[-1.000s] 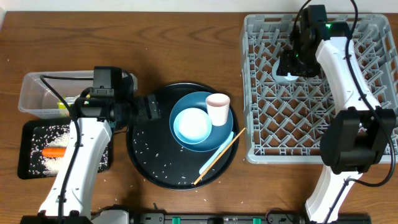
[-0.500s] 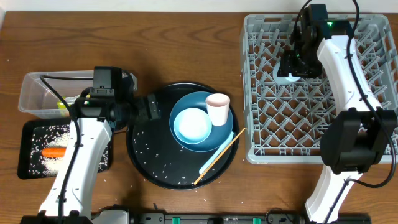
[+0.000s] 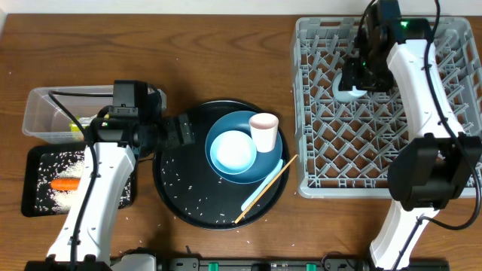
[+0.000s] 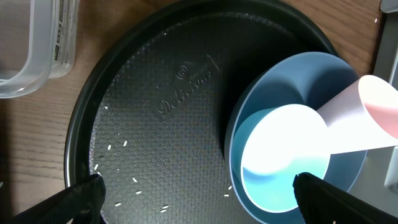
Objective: Sort waste into correct bins and load items into the dishwasher rack
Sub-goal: 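Lower the cup upside down into the rack slots with the right gripper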
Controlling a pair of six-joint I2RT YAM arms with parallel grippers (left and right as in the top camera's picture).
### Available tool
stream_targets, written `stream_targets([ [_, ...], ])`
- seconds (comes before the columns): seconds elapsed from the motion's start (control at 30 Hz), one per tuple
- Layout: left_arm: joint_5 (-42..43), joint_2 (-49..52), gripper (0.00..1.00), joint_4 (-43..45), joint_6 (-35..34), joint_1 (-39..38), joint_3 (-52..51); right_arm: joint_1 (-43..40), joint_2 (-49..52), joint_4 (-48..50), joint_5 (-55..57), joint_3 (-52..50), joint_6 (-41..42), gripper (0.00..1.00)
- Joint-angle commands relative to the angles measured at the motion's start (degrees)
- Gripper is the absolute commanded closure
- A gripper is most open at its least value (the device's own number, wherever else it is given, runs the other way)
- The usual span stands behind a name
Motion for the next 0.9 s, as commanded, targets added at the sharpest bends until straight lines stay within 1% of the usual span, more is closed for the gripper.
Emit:
stream_targets([
  [0.0,-0.7,0.0,0.02,-0.2,0.6,0.2,-0.1,-0.9,-0.8,-0.8,0.9,1.3,-0.8,0.99],
  [0.27,-0.7,0.0,0.02,-0.2,0.6,0.2,-0.1,-0.7,0.9,-0.5,0.8,1.0,-0.8,0.99],
  [0.6,-0.7,0.0,0.02,-0.2,0.6,0.2,-0.1,0.0,5.8,-0.1,-1.4,1.0,-2.1,0.99],
  [0.87,-0.7,0.0,0.02,-0.2,0.6,0.2,-0.1,0.4,6.1,0.9,-1.4,1.2,-2.3,0.99],
])
